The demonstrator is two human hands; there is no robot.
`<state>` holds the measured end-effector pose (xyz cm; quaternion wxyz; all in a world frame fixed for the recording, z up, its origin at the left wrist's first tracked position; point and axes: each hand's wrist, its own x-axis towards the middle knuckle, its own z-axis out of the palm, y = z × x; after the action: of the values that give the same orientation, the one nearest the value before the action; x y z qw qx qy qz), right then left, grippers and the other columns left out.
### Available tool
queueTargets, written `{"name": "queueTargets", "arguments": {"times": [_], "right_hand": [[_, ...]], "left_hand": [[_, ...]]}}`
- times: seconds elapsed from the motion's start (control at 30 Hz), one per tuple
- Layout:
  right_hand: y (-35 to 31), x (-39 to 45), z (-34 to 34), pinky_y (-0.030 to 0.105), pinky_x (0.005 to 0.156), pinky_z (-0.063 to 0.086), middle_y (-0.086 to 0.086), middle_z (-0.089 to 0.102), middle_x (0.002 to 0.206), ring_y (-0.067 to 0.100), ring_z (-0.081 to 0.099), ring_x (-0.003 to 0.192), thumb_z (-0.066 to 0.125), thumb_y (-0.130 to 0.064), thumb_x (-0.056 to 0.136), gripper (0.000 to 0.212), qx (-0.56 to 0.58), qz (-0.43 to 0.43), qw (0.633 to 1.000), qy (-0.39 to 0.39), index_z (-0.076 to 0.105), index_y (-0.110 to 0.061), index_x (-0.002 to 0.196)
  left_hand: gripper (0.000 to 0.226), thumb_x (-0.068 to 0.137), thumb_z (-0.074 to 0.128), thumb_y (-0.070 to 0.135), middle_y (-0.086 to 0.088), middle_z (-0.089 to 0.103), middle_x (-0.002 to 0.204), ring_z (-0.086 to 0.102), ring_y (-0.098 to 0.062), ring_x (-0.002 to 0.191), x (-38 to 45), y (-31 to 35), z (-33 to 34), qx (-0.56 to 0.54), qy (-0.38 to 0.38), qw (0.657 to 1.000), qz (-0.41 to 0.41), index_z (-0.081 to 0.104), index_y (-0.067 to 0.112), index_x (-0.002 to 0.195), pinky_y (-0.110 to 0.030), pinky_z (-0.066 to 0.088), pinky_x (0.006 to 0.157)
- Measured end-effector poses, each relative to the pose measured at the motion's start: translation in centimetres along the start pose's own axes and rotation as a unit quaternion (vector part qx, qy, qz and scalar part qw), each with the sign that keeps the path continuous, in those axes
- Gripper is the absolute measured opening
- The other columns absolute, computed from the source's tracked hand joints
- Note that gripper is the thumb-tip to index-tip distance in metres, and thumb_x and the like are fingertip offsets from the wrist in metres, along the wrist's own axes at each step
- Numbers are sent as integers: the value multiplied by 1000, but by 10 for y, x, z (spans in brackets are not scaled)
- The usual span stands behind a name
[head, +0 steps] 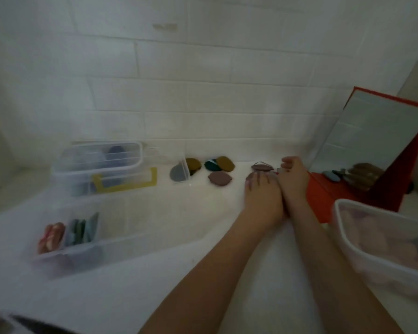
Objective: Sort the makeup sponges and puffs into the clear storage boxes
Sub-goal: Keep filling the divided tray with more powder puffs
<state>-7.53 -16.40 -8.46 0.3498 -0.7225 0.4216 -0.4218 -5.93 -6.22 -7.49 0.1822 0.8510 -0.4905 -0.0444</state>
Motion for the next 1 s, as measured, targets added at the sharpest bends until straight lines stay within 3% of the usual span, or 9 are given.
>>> {"name": "queueTargets", "arguments": {"times": [0.1, 0.27, 0.37, 0.47, 0.6, 0.7, 0.8, 0.87, 1.0], "right_hand": [[25, 13, 10, 24, 78, 38, 17, 68, 104, 32, 60, 101, 57, -5, 86, 19, -92, -34, 994, -56, 65, -2, 103], [38, 25, 21, 31, 91, 39, 17, 63, 118, 32, 52, 116, 65, -37, 84, 44, -194, -76, 970, -123, 65, -9, 118], [37, 21, 21, 27, 82, 37, 6, 70, 100, 24, 58, 105, 62, -50, 77, 37, -192, -110, 968, -118, 73, -23, 100], [31, 17, 18, 30, 80, 46, 2, 71, 91, 17, 63, 91, 68, -39, 80, 22, -88, -71, 987, -111, 71, -20, 91], [22, 13, 12, 28, 75, 50, 12, 70, 96, 21, 65, 89, 62, -9, 84, 10, 96, 7, 995, -37, 63, -12, 94], [15, 9, 7, 14, 66, 48, 7, 70, 90, 2, 65, 75, 58, -4, 88, 12, 173, 15, 983, -59, 64, -11, 96], [13, 7, 3, 11, 67, 47, 0, 69, 87, -2, 65, 73, 52, -2, 92, 16, 193, -12, 974, -114, 66, -9, 98], [15, 9, 3, 16, 77, 47, 2, 70, 95, 12, 65, 88, 50, -6, 93, 21, 156, -53, 984, -75, 69, -12, 99], [26, 15, 7, 33, 100, 31, 12, 50, 136, 32, 41, 125, 48, -11, 92, 42, -152, -89, 984, 6, 53, -22, 132]], "left_hand": [[60, 96, 38, 29, -5, 4, 160, -1, -35, 145, 30, -14, 29, -25, 6, 999, -25, 15, 26, 151, -51, 1, 116], [40, 84, 45, 8, -9, 56, 126, 51, -31, 113, 52, -43, 24, -123, 149, 980, -50, 60, 17, 120, -38, 39, 96], [33, 80, 46, 6, -7, 63, 106, 55, -28, 104, 50, -49, 19, -136, 176, 970, -95, 65, 17, 105, -40, 37, 99], [28, 84, 47, 18, -3, 61, 110, 50, -24, 112, 47, -44, 18, -133, 164, 969, -128, 64, 20, 107, -45, 20, 113], [23, 85, 49, 20, -11, 67, 98, 56, -31, 106, 48, -48, 17, -177, 257, 946, -91, 68, 12, 94, -50, 33, 105], [39, 93, 52, 19, -14, 60, 126, 46, -28, 126, 48, -45, 17, -236, 227, 944, -39, 55, 9, 130, -40, 23, 114], [39, 89, 61, 19, -8, 65, 116, 59, -23, 105, 50, -44, 15, -353, 188, 916, -34, 57, 12, 127, -39, 43, 98], [19, 83, 63, 5, -1, 68, 93, 61, -16, 85, 49, -47, 13, -397, 220, 890, -29, 67, 12, 100, -33, 50, 83], [37, 70, 50, -19, 9, 64, 74, 60, -7, 72, 50, -49, 12, -475, 218, 852, -30, 63, 15, 69, -21, 48, 70]]}}
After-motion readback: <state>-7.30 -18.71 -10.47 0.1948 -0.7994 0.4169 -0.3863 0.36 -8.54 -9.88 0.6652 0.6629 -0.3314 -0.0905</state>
